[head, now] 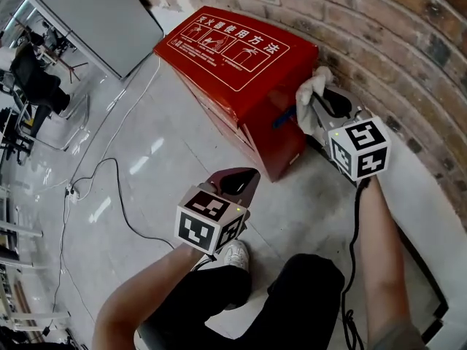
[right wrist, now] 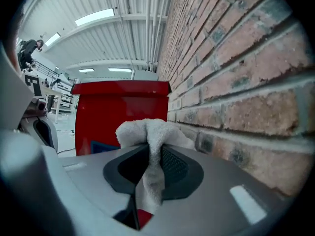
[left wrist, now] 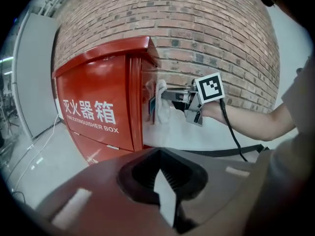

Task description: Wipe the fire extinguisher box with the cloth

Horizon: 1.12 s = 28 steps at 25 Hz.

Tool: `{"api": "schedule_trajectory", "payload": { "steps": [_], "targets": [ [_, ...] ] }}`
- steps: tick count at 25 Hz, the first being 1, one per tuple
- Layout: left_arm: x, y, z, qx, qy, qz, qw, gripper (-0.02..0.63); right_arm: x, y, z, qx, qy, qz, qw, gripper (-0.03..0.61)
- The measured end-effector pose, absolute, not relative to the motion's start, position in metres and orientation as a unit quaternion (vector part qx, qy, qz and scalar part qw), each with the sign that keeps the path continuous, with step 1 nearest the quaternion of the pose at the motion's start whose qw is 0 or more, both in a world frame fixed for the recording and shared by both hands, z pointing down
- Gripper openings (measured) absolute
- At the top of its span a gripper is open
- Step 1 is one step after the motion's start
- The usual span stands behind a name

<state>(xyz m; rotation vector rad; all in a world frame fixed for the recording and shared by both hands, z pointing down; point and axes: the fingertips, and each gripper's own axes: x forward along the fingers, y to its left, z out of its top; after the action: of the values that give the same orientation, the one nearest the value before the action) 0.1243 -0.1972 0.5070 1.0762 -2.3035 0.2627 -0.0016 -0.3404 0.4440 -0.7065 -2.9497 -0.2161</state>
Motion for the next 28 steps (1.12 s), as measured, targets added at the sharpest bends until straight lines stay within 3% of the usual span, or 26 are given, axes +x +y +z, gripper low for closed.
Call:
{"api": "schedule_trajectory", "payload": {
  "steps": [10,21,28],
  "targets": [
    [0.132,-0.182,0.540,0.380,-0.868,0.076,0.311,0.000,0.024,-0.310,0.509,-0.253,-0.963,-0.024,0.094,0.092],
    [0.141,-0.164,0.566,0.357,-0.870,0.075,0.332,0.000,0.079,-0.221,0.524,-0.337,-0.936,-0.061,0.078,0.095],
    [0.143,-0.165,0.590,0.358,-0.864,0.082,0.344,0.000,0.087,-0.205,0.578,-0.365,-0.921,-0.074,0.118,0.095]
  ]
}}
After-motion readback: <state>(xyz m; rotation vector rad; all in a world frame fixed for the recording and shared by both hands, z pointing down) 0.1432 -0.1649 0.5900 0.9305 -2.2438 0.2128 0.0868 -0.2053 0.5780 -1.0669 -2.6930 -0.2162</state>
